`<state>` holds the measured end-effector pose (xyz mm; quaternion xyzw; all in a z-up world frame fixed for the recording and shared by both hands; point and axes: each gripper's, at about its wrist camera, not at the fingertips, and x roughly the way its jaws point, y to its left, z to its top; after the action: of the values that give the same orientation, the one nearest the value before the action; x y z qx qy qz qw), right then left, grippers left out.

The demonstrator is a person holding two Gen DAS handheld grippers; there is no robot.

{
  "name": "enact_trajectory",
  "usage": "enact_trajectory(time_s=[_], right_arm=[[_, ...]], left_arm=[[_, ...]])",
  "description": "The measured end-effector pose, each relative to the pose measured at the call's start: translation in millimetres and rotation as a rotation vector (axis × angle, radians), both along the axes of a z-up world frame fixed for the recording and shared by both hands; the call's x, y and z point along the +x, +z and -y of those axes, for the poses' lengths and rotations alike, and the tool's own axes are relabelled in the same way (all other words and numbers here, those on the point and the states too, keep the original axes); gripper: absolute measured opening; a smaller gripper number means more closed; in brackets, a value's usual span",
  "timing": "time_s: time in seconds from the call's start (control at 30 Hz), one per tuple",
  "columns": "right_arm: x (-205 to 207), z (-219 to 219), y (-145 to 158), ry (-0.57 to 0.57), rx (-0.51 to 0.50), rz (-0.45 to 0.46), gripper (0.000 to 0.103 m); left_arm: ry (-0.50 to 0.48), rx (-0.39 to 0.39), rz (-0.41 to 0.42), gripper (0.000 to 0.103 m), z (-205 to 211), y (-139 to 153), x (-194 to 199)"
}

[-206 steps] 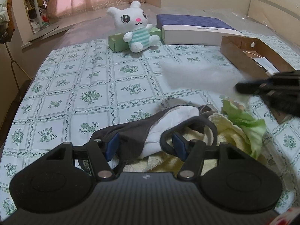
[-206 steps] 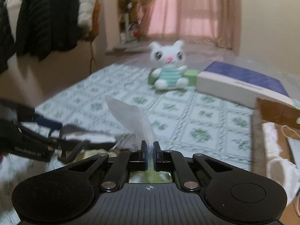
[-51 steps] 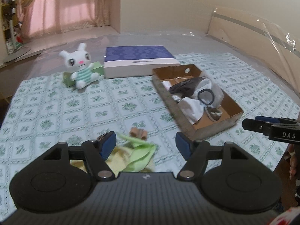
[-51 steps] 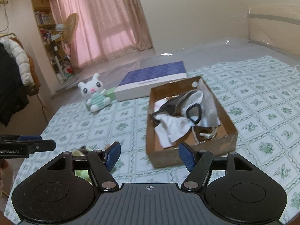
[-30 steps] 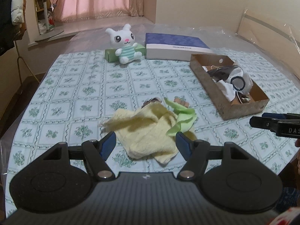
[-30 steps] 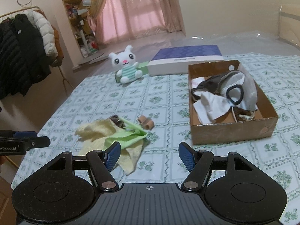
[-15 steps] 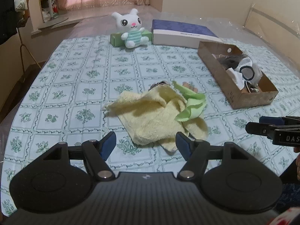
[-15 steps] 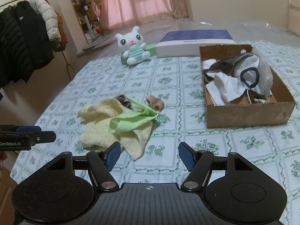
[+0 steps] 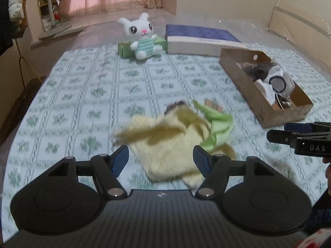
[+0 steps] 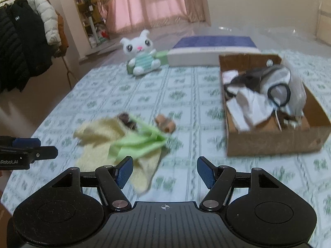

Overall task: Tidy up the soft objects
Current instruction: 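Grasp the beige toe sleeve with the right tool while left grasps the dark scrunchie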

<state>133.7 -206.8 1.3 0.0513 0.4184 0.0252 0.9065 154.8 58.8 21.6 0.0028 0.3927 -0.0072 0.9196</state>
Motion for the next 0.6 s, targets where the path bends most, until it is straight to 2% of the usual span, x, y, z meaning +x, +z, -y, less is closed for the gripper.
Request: enact_trajectory(time_s=[0.23,0.37,0.43,0.6], right_arm=[[49,4,1,0.000,-0.039,0.065,0.068],[75,8,-7,-0.012,-0.056,0.070,0.065],[86,10,-14,-0.011,-0.057,0.069,0.058],[107,17,-34,-0.017,-0.062,0.046,0.049]], left_arm=[[-0.055,0.040,0.076,0.064,0,7,59],[-0.089,0.057,0.062,0.063,-2,-3,98],[-0.097,0.056,0.043,0.061,-5,-10,114],[-0.123,0.028,-0.005,0.059,-8,-35,142]])
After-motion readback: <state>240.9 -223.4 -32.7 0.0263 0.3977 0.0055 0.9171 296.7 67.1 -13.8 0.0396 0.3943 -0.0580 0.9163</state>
